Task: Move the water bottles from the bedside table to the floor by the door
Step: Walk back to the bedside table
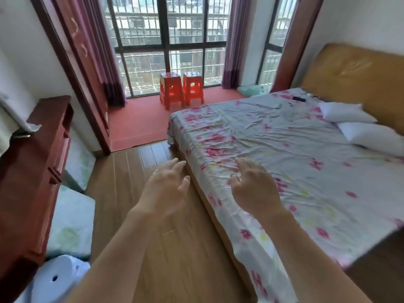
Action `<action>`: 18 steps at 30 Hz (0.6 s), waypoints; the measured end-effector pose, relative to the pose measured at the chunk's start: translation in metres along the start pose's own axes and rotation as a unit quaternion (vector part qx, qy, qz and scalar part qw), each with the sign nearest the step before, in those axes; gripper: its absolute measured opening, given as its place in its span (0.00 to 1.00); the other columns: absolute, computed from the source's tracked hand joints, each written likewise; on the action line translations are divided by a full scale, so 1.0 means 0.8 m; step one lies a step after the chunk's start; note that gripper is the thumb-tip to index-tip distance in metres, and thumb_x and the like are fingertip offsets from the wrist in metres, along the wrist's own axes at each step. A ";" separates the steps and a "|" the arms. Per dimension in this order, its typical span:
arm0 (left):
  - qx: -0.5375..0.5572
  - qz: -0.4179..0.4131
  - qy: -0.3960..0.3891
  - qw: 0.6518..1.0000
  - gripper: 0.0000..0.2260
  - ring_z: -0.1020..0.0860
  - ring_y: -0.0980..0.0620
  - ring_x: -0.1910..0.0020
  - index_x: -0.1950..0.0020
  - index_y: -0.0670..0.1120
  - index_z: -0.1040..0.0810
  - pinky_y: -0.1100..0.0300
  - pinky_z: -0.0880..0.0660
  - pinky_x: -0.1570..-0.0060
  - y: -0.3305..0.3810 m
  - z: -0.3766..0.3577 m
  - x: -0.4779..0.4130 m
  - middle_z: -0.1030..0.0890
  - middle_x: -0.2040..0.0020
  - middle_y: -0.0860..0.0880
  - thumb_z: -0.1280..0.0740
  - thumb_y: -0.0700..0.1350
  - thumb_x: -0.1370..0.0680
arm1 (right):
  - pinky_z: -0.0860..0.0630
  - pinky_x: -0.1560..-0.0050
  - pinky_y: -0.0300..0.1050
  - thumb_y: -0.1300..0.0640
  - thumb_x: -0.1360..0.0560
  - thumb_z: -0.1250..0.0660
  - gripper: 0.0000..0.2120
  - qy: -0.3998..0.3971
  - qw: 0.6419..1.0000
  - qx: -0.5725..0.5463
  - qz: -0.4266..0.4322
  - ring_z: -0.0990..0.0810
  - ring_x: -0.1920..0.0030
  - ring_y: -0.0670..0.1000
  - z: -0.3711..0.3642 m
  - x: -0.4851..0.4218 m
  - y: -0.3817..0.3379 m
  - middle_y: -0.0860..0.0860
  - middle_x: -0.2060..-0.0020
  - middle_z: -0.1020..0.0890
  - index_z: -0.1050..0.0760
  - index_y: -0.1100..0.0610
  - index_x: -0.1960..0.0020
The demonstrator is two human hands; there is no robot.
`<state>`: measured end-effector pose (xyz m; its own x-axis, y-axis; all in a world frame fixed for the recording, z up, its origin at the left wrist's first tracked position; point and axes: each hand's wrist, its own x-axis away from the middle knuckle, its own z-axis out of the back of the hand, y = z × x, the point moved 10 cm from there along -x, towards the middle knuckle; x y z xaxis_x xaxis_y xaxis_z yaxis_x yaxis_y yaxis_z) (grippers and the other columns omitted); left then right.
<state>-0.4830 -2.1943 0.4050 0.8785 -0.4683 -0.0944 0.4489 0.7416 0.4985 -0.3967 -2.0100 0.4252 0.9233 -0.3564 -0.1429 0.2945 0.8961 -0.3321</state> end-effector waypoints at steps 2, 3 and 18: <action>0.002 -0.038 -0.026 0.999 0.24 0.41 0.51 0.22 0.22 0.52 0.38 0.50 0.42 0.24 0.040 -0.028 -0.020 0.39 0.21 0.52 0.42 0.53 0.17 | 0.36 0.29 0.51 0.53 0.22 0.43 0.25 0.007 0.999 0.003 -0.047 0.34 0.30 0.54 0.014 0.006 0.047 0.53 0.30 0.29 0.36 0.56 0.26; 0.000 -0.059 -0.039 0.998 0.23 0.41 0.51 0.22 0.22 0.52 0.39 0.51 0.42 0.24 0.061 -0.041 -0.030 0.39 0.21 0.53 0.42 0.53 0.17 | 0.36 0.29 0.51 0.53 0.22 0.45 0.25 0.014 0.997 0.008 -0.070 0.33 0.30 0.54 0.022 0.010 0.070 0.53 0.30 0.29 0.36 0.56 0.26; -0.022 -0.369 -0.244 0.896 0.24 0.44 0.49 0.21 0.20 0.51 0.40 0.51 0.45 0.23 0.347 -0.266 -0.067 0.42 0.20 0.51 0.44 0.55 0.17 | 0.33 0.30 0.53 0.45 0.22 0.53 0.26 0.132 0.902 0.058 -0.408 0.32 0.29 0.54 0.105 0.195 0.331 0.50 0.31 0.27 0.32 0.54 0.29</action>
<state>-0.3707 -1.8610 0.3655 0.1677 -0.9858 0.0097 0.8942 0.1562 0.4195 -0.1539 -1.8065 0.3932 0.3021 -0.9460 -0.1178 0.8867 0.3242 -0.3296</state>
